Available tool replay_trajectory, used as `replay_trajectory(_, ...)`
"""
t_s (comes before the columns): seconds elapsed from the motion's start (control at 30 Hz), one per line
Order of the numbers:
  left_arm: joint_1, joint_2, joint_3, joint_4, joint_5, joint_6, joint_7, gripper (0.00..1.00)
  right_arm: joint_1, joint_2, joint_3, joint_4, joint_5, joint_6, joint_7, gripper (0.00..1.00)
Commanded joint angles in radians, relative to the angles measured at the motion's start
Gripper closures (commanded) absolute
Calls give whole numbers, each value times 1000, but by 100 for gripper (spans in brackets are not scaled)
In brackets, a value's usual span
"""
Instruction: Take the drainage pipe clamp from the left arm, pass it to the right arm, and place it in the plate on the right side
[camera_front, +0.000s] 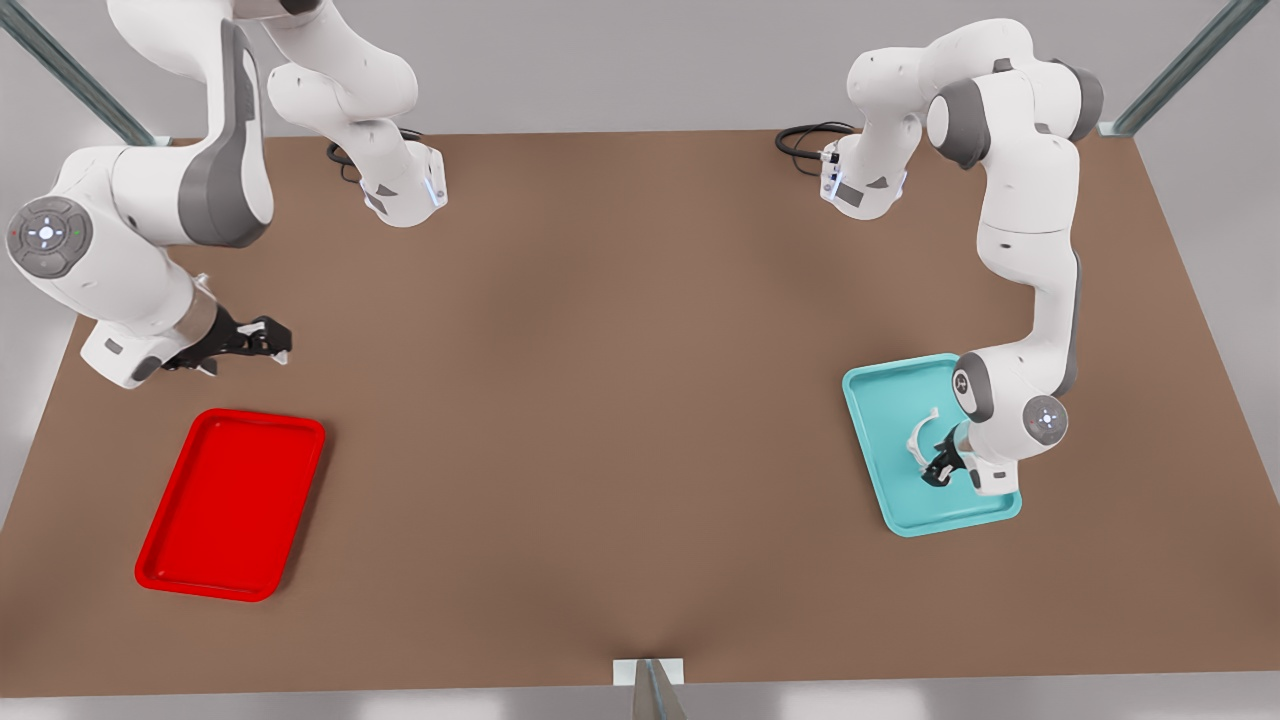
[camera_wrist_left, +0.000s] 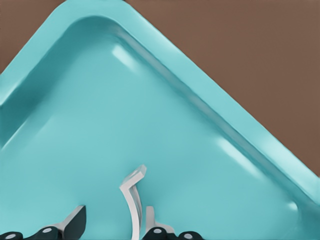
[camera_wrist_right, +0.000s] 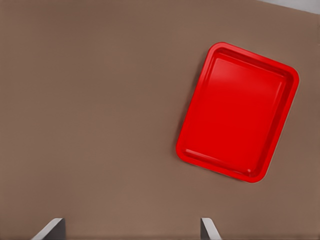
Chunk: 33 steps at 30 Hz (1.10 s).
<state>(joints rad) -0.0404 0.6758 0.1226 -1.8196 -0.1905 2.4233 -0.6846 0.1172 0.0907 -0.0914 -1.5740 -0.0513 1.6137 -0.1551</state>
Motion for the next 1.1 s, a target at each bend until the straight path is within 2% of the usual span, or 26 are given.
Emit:
replay_trajectory(0.0,1,-1,0,2,-1,3,-39,41,4,0,-1,0,1,2,0,0)
replay_trajectory(0.1,2,-1,0,2,-1,3,-38,47,4,0,-1,0,1,3,0,0)
replay_trajectory(0.17,4,-4,0,2,-1,2,-39,55,2,0,-1,0,1,3,0,0)
replay_trajectory(0.4,4,-13,0,2,-1,2,-39,66,2,0,-1,0,5,0,2,0)
replay_trajectory(0.6,4,-12,0,2,-1,2,-39,67,2,3,-1,0,5,0,2,0)
replay_trajectory(0.67,4,-12,0,2,-3,2,-43,79,1,3,-1,0,5,0,2,0)
replay_trajectory(1.07,2,-7,0,3,-6,2,-47,79,1,4,-1,0,5,0,2,0)
